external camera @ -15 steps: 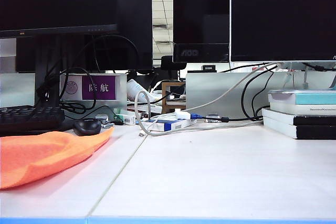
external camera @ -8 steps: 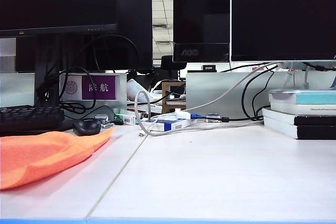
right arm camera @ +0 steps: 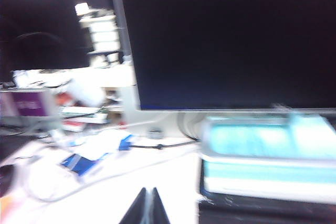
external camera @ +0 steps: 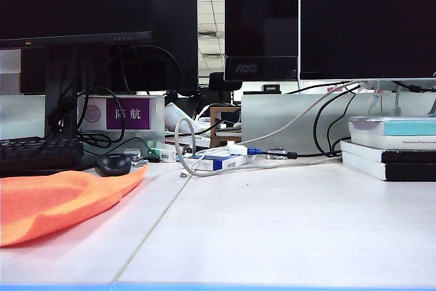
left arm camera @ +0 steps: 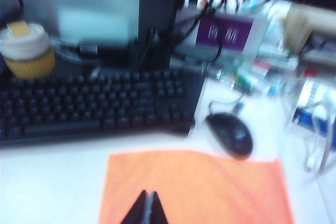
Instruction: Wipe the table from left to right using the rag.
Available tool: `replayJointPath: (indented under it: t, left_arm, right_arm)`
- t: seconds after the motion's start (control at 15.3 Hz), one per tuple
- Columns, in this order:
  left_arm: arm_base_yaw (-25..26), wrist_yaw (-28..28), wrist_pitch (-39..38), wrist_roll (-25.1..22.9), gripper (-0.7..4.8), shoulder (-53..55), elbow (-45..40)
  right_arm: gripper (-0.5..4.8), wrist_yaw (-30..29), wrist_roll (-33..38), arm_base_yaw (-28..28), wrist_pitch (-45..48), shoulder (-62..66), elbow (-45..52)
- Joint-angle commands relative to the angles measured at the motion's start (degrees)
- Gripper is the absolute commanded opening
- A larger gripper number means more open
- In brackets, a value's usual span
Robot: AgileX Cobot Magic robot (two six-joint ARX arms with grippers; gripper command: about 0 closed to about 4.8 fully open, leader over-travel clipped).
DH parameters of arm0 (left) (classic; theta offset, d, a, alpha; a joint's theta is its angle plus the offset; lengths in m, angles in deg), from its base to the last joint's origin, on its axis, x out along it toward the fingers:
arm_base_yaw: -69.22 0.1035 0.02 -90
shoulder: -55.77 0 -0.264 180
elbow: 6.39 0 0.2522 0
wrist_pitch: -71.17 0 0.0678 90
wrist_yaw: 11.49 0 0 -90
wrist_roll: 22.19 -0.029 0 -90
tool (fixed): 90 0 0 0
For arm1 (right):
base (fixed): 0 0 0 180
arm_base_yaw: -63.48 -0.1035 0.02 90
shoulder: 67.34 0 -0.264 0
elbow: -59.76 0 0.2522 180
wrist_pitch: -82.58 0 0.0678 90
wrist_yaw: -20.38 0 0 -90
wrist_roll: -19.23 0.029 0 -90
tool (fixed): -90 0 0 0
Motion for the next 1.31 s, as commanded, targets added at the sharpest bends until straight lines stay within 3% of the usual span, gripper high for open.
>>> replayJointPath:
  t: [0.07, 0.2, 0.33, 0.52, 0.65, 0.98, 1.18, 1.24, 1.31]
  left_arm:
    - [-0.1, 4.6, -7.5, 0.0, -0.03, 8.4, 8.4]
    - [-0.2, 9.5, -12.1, -0.1, -0.03, 16.0, 15.1]
    - [-0.4, 9.7, -16.5, -0.1, -0.03, 22.1, 19.9]
    - [-0.5, 11.0, -22.7, 0.2, -0.03, 29.9, 25.4]
    - [-0.5, 12.0, -23.2, 0.1, -0.03, 32.2, 26.0]
    - [-5.9, 11.8, -21.9, -0.5, -0.03, 36.0, 26.0]
    - [-6.2, 11.7, -21.7, -0.5, -0.01, 39.9, 26.1]
    - [-6.2, 11.7, -21.6, -0.5, 0.22, 41.3, 26.1]
    - [-6.2, 11.9, -21.4, -0.5, 0.85, 42.6, 26.1]
  right_arm:
    - [-0.01, -3.3, -0.6, -0.2, -1.4, 7.8, -8.5]
    - [-0.01, -11.5, -3.4, -0.2, -4.8, 16.4, -18.0]
    - [-0.01, -16.7, -3.5, -0.8, -8.4, 22.3, -25.6]
    - [-0.01, -18.8, -4.7, -7.2, -9.7, 27.3, -31.3]
    - [-0.01, -17.6, -4.7, -13.5, -10.6, 28.4, -31.4]
    - [-0.01, 0.2, -4.7, -37.4, -18.8, 31.6, -31.3]
    - [-0.01, 2.6, -4.7, -44.1, -17.8, 33.1, -31.3]
    - [-0.01, 2.5, -4.6, -45.1, -17.0, 33.6, -31.3]
    - [-0.01, 2.5, -4.5, -46.0, -16.6, 33.7, -31.3]
